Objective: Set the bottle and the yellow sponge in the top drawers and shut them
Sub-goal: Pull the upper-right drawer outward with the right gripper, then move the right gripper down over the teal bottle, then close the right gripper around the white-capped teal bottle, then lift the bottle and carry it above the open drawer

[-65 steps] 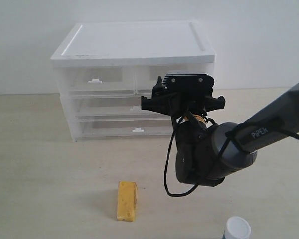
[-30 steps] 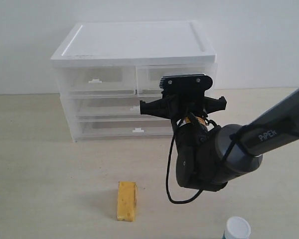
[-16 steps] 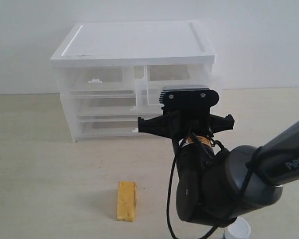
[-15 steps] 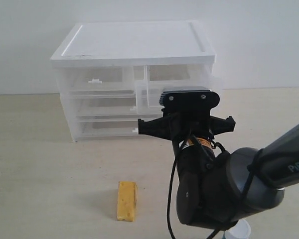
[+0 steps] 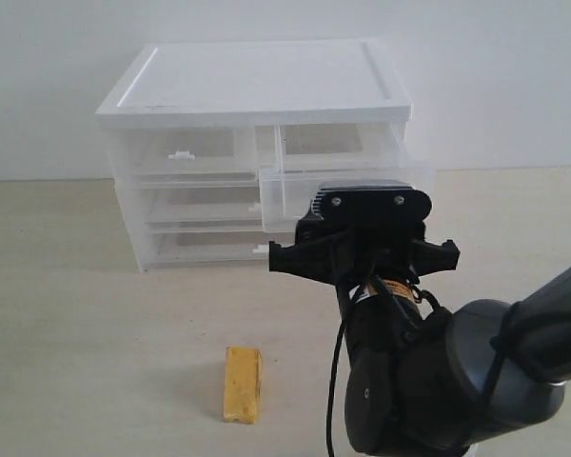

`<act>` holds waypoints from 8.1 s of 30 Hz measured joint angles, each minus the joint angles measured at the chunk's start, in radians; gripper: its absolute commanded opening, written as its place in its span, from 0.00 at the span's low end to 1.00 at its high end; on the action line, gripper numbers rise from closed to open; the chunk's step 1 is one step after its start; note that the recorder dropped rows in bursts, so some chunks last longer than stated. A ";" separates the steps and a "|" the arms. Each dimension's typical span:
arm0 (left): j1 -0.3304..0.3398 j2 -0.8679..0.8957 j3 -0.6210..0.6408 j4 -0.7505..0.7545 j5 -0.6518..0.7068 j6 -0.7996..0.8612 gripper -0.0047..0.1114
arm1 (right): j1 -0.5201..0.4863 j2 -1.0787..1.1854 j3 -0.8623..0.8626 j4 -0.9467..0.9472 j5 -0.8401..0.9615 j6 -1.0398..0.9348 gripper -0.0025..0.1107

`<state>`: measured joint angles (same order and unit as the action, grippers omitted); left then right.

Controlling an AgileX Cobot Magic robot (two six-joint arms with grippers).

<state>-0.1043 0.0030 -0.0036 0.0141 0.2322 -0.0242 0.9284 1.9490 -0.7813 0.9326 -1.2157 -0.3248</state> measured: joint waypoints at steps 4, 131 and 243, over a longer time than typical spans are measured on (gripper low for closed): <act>0.000 0.000 0.000 0.000 0.000 0.000 0.08 | 0.000 -0.039 0.002 0.016 0.068 -0.033 0.81; 0.000 0.000 0.000 0.000 0.000 0.000 0.08 | -0.360 -0.353 -0.020 -0.765 1.986 -0.075 0.67; 0.000 0.000 0.000 0.000 0.000 0.000 0.08 | -0.857 -0.172 -0.561 0.455 2.217 -0.771 0.02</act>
<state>-0.1043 0.0030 -0.0036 0.0141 0.2322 -0.0242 0.0716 1.7772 -1.3426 1.3872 1.0009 -1.0958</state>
